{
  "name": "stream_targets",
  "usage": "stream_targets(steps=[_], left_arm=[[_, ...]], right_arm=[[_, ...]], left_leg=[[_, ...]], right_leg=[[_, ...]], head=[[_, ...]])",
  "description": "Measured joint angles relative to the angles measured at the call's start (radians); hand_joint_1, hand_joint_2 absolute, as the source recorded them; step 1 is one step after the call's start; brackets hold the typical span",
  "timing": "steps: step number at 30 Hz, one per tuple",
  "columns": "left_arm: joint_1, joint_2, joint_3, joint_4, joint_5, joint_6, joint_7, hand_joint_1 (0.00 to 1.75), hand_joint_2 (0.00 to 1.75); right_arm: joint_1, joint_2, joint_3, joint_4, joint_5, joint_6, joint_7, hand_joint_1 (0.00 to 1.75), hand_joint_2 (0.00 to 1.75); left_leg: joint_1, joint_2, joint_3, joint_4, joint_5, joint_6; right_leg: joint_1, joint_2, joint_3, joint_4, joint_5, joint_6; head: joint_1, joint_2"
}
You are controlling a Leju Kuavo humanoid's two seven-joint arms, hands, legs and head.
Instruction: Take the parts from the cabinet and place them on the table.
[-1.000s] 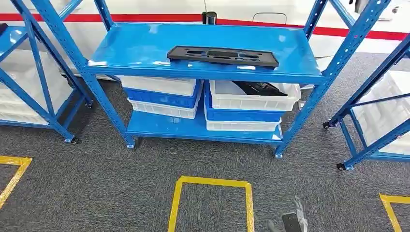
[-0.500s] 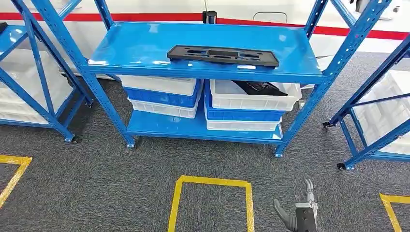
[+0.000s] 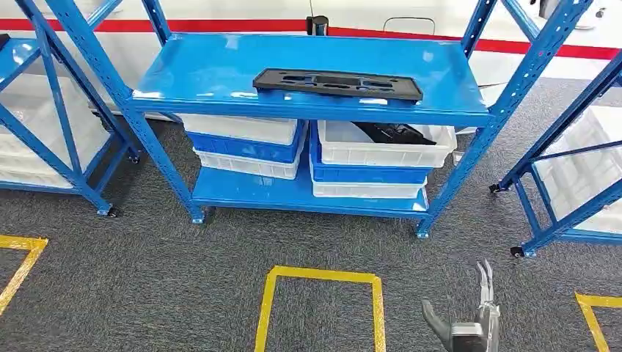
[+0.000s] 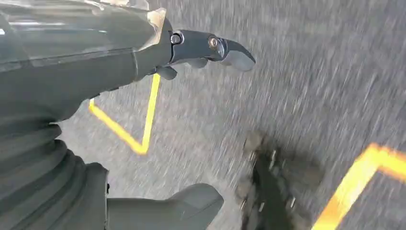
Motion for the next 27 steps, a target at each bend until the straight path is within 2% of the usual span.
stream_targets(steps=[1, 2, 4, 6, 7, 10, 12, 16, 24, 27], left_arm=[[-0.001, 0.0, -0.003, 0.0, 0.0, -0.023, 0.004, 0.0, 1.75], [-0.002, 0.0, -0.007, 0.0, -0.001, -0.041, 0.005, 0.0, 1.75], [-0.006, -0.002, -0.017, 0.0, -0.011, -0.067, 0.005, 0.0, 1.75], [-0.01, -0.002, -0.024, 0.0, -0.016, -0.083, 0.005, 0.0, 1.75], [-0.011, -0.002, -0.026, 0.0, -0.021, -0.089, 0.005, 0.0, 0.0], [-0.014, -0.002, -0.046, 0.0, -0.039, -0.102, -0.005, 0.0, 0.0], [-0.016, -0.002, -0.055, 0.0, -0.043, -0.115, -0.017, 0.0, 0.0], [-0.018, -0.002, -0.07, 0.0, -0.052, -0.144, -0.038, 0.0, 0.0], [-0.026, -0.002, -0.09, 0.0, -0.064, -0.217, -0.121, 0.0, 0.0], [-0.03, -0.002, -0.097, 0.0, -0.071, -0.223, -0.125, 0.0, 0.0]], right_arm=[[-0.01, -0.018, 0.047, -0.022, 0.121, -0.104, 0.015, 0.0, 1.75], [-0.027, -0.029, 0.093, -0.045, 0.245, -0.158, 0.039, 0.0, 1.75], [-0.058, -0.037, 0.178, -0.084, 0.517, -0.165, 0.087, 0.0, 1.75], [-0.091, -0.036, 0.232, -0.109, 0.699, -0.165, 0.114, 0.0, 1.75], [-0.111, -0.034, 0.257, -0.118, 0.769, -0.166, 0.144, 0.0, 1.75], [-0.174, -0.052, 0.338, -0.133, 0.935, -0.166, 0.311, 0.0, 1.75], [-0.211, -0.078, 0.396, -0.134, 0.965, -0.167, 0.385, 0.0, 1.75], [-0.256, -0.121, 0.465, -0.136, 0.976, -0.167, 0.46, 0.0, 1.75], [-0.327, -0.23, 0.564, -0.112, 0.978, -0.166, 0.607, 0.0, 1.75], [-0.339, -0.252, 0.593, -0.103, 0.978, -0.165, 0.624, 0.0, 1.75]], left_leg=[[0.0, 0.001, 0.0, 0.0, 0.0, 0.0], [0.0, 0.002, 0.002, 0.0, 0.0, 0.0], [0.0, 0.003, 0.004, 0.0, 0.0, 0.0], [0.0, 0.0, 0.004, 0.0, 0.001, 0.0], [0.0, 0.0, 0.004, 0.0, 0.001, 0.0], [0.001, 0.001, 0.004, 0.0, 0.001, 0.0], [0.0, 0.001, 0.005, 0.0, 0.001, 0.0], [0.0, 0.001, 0.004, 0.001, 0.001, 0.0], [-0.001, 0.001, 0.003, 0.001, 0.001, 0.0], [-0.001, 0.001, 0.003, 0.001, 0.001, 0.0]], right_leg=[[0.0, 0.001, 0.0, 0.0, 0.0, 0.0], [0.0, 0.002, 0.001, 0.0, 0.0, 0.0], [0.0, 0.002, 0.001, 0.0, 0.0, 0.0], [0.0, 0.001, 0.002, 0.0, 0.0, 0.0], [0.001, 0.001, 0.002, 0.0, 0.0, 0.0], [0.001, 0.001, 0.002, 0.0, 0.0, 0.0], [0.001, 0.001, 0.002, 0.0, 0.0, 0.0], [0.0, 0.001, 0.002, 0.0, 0.0, 0.0], [-0.001, 0.001, 0.001, 0.0, 0.0, 0.0], [-0.001, 0.001, 0.001, 0.0, 0.0, 0.0]], head=[[0.001, 0.0], [0.002, 0.0], [0.0, 0.0], [0.001, 0.0], [0.0, 0.0], [0.001, 0.0], [0.0, 0.0], [0.0, 0.0], [0.001, 0.0], [0.0, 0.0]])
